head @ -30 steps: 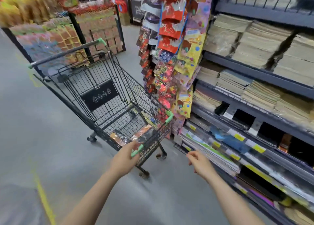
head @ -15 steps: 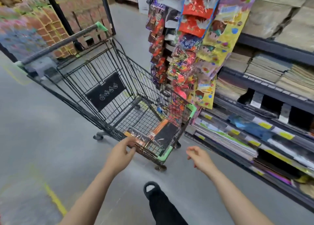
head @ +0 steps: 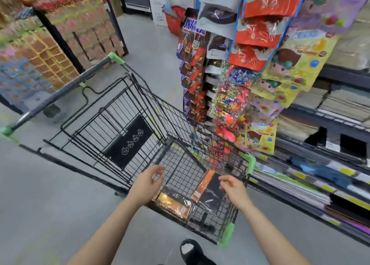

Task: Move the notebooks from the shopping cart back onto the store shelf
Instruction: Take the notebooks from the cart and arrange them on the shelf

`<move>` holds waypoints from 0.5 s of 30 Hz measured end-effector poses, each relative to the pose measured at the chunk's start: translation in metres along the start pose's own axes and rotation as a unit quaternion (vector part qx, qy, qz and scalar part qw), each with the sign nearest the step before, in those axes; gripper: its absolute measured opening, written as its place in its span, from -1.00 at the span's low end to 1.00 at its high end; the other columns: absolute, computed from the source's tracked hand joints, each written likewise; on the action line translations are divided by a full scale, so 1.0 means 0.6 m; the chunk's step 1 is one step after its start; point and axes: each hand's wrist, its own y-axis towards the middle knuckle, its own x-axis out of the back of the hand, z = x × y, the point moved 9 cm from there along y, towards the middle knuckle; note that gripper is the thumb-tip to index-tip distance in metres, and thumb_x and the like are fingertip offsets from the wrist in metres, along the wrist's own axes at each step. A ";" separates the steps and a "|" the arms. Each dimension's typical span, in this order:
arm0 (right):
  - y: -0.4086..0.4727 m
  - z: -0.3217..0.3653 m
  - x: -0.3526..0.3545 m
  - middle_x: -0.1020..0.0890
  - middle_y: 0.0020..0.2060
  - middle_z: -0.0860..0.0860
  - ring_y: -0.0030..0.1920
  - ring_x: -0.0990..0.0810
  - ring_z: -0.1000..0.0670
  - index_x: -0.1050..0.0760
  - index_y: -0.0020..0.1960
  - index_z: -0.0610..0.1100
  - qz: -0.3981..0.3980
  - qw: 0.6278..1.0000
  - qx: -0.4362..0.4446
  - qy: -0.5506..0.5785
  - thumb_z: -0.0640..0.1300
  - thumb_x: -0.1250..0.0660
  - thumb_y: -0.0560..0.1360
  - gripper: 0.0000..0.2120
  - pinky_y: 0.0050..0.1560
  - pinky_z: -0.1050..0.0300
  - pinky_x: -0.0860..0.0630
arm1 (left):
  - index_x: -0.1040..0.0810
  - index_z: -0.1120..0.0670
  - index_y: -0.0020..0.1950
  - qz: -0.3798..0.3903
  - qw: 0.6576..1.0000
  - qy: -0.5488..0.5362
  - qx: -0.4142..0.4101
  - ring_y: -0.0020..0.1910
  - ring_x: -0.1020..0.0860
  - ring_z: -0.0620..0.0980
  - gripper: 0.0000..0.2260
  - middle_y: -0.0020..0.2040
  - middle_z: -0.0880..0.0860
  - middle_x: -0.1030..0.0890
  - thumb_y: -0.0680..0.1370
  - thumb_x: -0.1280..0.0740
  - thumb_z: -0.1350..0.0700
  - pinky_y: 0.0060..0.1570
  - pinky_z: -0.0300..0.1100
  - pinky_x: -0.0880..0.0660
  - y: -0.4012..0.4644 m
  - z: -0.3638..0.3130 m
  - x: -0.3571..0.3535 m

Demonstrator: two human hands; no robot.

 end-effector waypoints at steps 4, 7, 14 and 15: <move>0.026 0.021 -0.016 -0.58 -0.18 0.00 -0.36 -0.47 0.06 -0.45 -0.10 0.09 -0.050 0.999 0.004 -0.007 -0.19 -0.26 0.52 -0.83 -0.34 0.22 -0.38 | -0.44 0.02 0.26 0.031 0.999 -0.002 -0.023 -0.31 -0.48 -0.17 -0.72 0.09 -0.11 -0.56 0.55 -0.26 0.11 -0.18 -0.36 -0.40 0.054 0.022 0.007; 0.037 0.005 -0.038 -0.55 -0.16 0.03 -0.29 -0.48 0.11 -0.47 -0.01 -0.02 -0.076 0.997 -0.028 0.003 -0.21 -0.28 0.51 -0.88 -0.32 0.28 -0.38 | -0.45 0.03 0.26 0.061 0.998 -0.009 -0.028 -0.32 -0.44 -0.18 -0.72 0.10 -0.11 -0.56 0.55 -0.26 0.12 -0.20 -0.38 -0.42 0.099 0.051 0.009; 0.032 -0.070 -0.097 -0.59 -0.11 -0.06 -0.12 -0.55 0.01 -0.48 0.11 -0.16 -0.149 0.976 -0.159 0.011 -0.21 -0.34 0.47 -0.78 -0.14 0.29 -0.48 | -0.42 0.01 0.27 0.208 0.975 0.050 -0.057 -0.21 -0.51 -0.12 -0.72 0.08 -0.10 -0.54 0.55 -0.25 0.11 -0.10 -0.23 -0.42 0.227 0.124 -0.018; 0.032 -0.079 -0.108 -0.58 -0.11 -0.06 -0.15 -0.52 0.04 -0.47 0.13 -0.19 -0.150 0.973 -0.175 0.012 -0.21 -0.33 0.48 -0.77 -0.21 0.42 -0.43 | -0.43 0.02 0.27 0.227 0.971 0.049 -0.061 -0.09 -0.54 -0.08 -0.72 0.09 -0.08 -0.54 0.55 -0.25 0.12 -0.03 -0.21 -0.44 0.242 0.129 -0.032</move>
